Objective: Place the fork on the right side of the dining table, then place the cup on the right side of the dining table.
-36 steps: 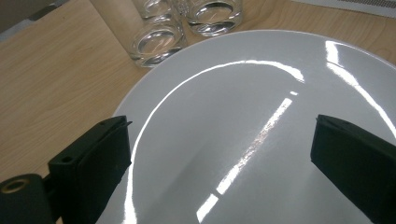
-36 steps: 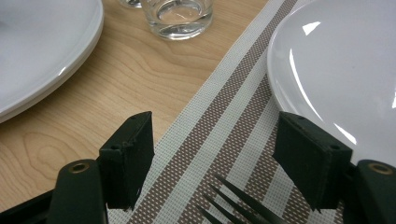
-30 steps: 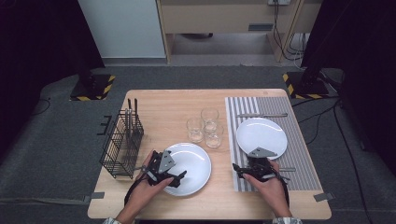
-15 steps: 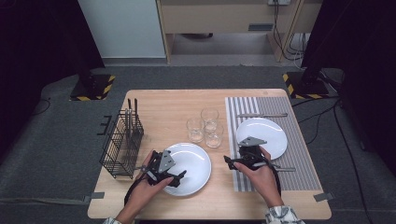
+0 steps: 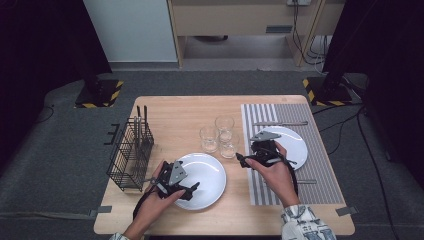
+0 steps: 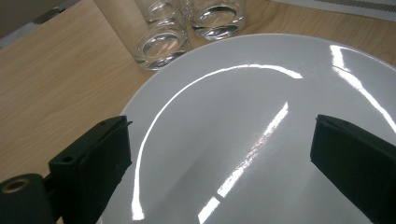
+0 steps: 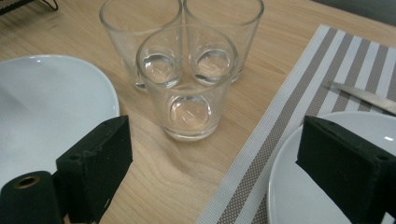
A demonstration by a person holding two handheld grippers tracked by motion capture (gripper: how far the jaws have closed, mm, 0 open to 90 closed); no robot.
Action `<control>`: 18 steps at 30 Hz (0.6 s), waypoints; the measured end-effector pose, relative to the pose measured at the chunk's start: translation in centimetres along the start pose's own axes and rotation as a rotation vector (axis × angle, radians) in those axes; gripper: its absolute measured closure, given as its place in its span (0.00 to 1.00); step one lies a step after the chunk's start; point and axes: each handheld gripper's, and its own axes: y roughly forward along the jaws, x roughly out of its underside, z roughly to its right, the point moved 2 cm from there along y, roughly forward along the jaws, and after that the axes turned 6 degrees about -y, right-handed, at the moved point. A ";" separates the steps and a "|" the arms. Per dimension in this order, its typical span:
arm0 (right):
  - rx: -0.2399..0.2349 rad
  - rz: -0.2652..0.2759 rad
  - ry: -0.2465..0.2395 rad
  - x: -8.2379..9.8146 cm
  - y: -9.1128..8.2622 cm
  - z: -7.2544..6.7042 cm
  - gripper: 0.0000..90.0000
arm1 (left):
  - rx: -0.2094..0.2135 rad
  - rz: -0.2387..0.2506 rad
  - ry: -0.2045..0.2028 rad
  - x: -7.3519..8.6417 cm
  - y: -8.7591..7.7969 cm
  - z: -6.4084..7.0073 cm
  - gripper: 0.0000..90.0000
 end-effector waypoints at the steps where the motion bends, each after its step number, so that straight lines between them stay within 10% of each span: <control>1: -0.004 0.002 0.001 -0.2 0.0 0.0 0.12 | -0.001 -0.001 0.001 0.0 0.0 0.0 0.05; 18: -0.029 -0.020 0.005 -2.8 1.1 0.2 0.11 | 0.010 0.023 -0.009 -0.1 -0.4 -0.3 0.05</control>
